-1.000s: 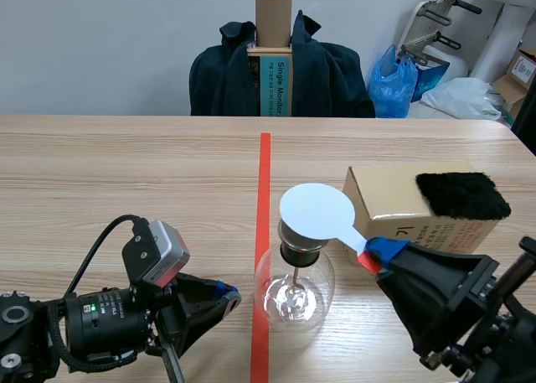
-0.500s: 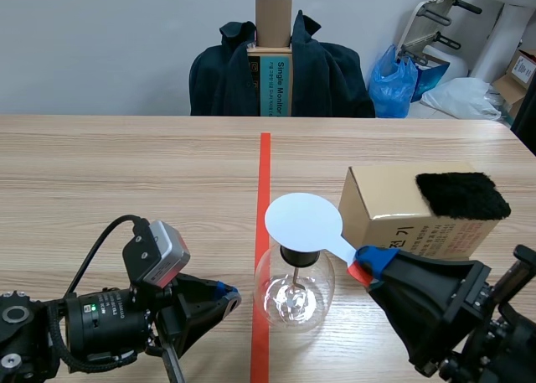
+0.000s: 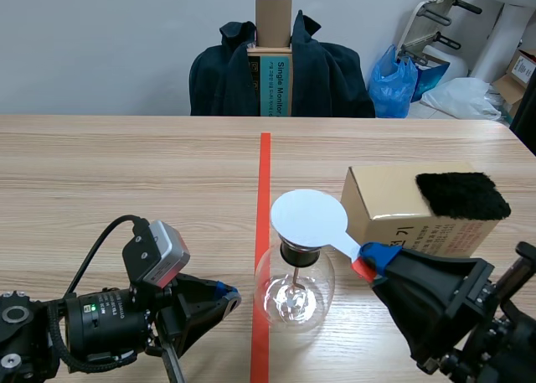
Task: Do the electroscope experiment.
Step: 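Move the plate toward and away from the electroscope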
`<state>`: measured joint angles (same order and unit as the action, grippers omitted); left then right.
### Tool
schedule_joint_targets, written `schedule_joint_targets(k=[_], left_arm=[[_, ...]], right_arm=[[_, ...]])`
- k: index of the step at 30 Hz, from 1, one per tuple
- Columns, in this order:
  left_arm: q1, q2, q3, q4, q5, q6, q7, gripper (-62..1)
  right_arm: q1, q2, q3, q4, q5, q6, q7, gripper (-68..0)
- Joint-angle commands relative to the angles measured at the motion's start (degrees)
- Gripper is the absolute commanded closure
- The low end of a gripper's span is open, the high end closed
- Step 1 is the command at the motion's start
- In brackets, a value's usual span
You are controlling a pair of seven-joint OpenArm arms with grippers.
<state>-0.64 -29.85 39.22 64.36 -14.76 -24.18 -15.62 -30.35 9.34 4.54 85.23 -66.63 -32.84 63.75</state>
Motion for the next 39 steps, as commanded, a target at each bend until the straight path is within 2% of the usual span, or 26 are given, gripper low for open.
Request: schedule_joint_targets(k=[1,4,18,23,27,30,39], left_arm=[[0.0,0.3,-0.5,0.9,-0.3,-0.3,-0.8,-1.9],[0.0,0.3,-0.5,0.9,0.9,-0.3,-0.8,-1.9],[0.0,0.3,-0.5,0.9,0.9,-0.3,-0.8,-1.9],[0.0,0.3,-0.5,0.9,0.9,-0.3,-0.8,-1.9],[0.0,0.3,-0.5,0.9,0.9,-0.3,-0.8,-1.9],[0.0,0.3,-0.5,0.9,0.9,-0.3,-0.8,-1.9],[0.0,0.3,-0.5,0.9,0.9,-0.3,-0.8,-1.9]], right_arm=[[0.7,0.5,0.6,0.9,0.8,-0.6,-1.2,-0.7],[0.7,0.5,0.6,0.9,0.8,-0.6,-4.3,-0.7],[0.7,0.5,0.7,0.9,0.8,-0.6,-23.4,-0.7],[0.7,0.5,0.7,0.9,0.8,-0.6,-27.9,-0.7],[0.7,0.5,0.7,0.9,0.8,-0.6,-27.8,-0.7],[0.7,0.5,0.7,0.9,0.8,-0.6,-25.9,-0.7],[0.7,0.5,0.7,0.9,0.8,-0.6,-15.5,-0.7]])
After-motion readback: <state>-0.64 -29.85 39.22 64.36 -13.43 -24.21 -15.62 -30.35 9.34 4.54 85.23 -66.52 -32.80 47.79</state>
